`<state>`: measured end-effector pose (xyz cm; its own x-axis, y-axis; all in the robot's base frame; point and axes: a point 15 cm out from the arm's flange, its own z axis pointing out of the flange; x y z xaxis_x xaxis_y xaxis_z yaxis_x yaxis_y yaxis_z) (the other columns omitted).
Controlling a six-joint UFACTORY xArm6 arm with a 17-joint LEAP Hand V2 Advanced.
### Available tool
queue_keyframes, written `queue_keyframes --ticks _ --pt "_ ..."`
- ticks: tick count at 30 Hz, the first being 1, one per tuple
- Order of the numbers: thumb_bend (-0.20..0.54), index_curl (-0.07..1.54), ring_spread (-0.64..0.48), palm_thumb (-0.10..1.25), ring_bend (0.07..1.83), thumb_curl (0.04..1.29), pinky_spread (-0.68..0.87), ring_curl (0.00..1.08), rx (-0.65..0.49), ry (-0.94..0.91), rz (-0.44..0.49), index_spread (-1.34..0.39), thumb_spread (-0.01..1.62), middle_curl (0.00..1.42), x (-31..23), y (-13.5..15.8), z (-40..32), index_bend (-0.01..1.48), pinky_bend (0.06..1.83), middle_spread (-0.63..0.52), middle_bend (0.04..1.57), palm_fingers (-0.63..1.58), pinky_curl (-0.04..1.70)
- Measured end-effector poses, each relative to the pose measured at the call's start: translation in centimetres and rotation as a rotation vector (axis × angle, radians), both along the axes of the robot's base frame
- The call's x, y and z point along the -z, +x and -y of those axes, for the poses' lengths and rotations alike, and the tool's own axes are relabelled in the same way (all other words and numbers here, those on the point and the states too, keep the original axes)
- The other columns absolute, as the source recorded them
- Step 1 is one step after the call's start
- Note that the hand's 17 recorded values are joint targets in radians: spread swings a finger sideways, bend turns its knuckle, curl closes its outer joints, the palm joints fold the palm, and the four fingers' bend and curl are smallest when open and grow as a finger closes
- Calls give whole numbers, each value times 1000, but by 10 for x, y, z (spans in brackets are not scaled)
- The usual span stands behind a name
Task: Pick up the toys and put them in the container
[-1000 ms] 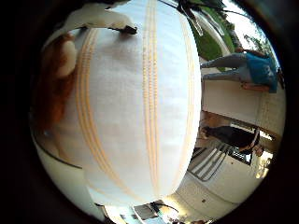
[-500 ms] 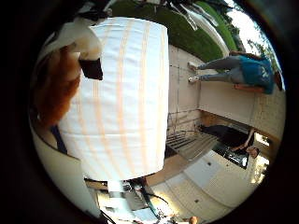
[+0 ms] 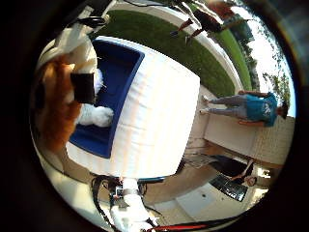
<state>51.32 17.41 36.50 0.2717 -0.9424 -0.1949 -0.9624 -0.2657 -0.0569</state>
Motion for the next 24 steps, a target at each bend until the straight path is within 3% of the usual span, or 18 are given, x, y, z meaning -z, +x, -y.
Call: queue_keyframes --ticks 4,7,10,13,15,19,24 --pt "-35 1020 -106 911 1577 668 139 807 7 -12 -35 -709 1144 986 41 16 -9 816 1612 -172 1370 675 823" --pt "-34 1019 -44 874 1491 641 181 745 22 -21 -65 -675 1160 914 70 24 -9 727 1549 -130 1276 630 795" --pt "-31 956 64 842 1319 609 248 702 26 -34 -115 -533 1165 748 100 27 -5 550 1487 -74 801 -80 803" --pt "-33 811 165 823 996 584 317 537 20 -38 -136 -495 1159 597 115 30 3 417 1264 -14 557 -284 678" --pt "-31 717 217 813 814 566 359 443 -1 -36 -140 -492 1152 516 120 31 7 312 1150 21 401 -297 603" --pt "-27 598 266 811 637 545 415 357 -26 -22 -135 -494 1141 434 120 34 16 170 995 45 229 -195 511" --pt "-25 482 290 816 530 526 450 313 -12 -10 -103 -486 1134 374 95 34 26 140 879 60 147 -119 436"
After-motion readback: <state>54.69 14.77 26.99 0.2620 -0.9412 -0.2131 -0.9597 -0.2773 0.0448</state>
